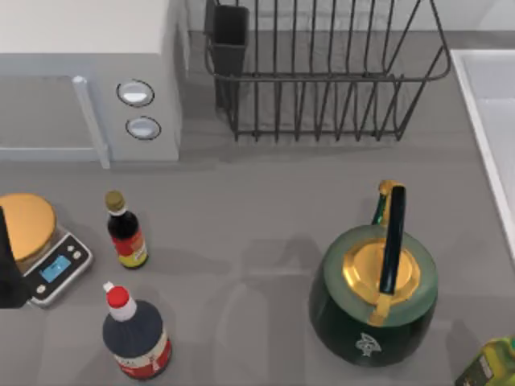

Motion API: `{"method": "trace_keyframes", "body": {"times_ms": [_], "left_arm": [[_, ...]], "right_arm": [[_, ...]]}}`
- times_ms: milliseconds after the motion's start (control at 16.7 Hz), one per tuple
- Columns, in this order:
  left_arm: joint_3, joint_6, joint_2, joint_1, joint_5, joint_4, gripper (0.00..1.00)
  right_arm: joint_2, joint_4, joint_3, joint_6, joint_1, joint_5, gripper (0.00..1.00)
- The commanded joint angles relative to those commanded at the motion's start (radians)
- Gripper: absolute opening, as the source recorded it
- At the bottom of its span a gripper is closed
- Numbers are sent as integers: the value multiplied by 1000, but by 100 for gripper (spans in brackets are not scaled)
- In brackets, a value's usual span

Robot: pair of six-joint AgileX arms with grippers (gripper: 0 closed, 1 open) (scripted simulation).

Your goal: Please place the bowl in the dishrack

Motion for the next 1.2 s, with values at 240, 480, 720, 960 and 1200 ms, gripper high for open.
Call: {"method": "trace_keyframes", "body": {"times_ms": [240, 480, 720, 960, 1200], "left_arm": [[0, 0, 0, 0, 0, 0, 100], [0, 0, 0, 0, 0, 0, 100], [0, 0, 0, 0, 0, 0, 100], [0, 0, 0, 0, 0, 0, 100], [0, 0, 0, 0, 0, 0, 100]], "right_arm": [[217, -148, 163, -72, -74, -11, 100], [267, -184, 202, -90, -93, -15, 100], [265, -179, 197, -89, -88, -14, 100], [311, -68, 130, -80, -83, -14, 100], [391, 133, 18, -70, -74, -13, 100]]}}
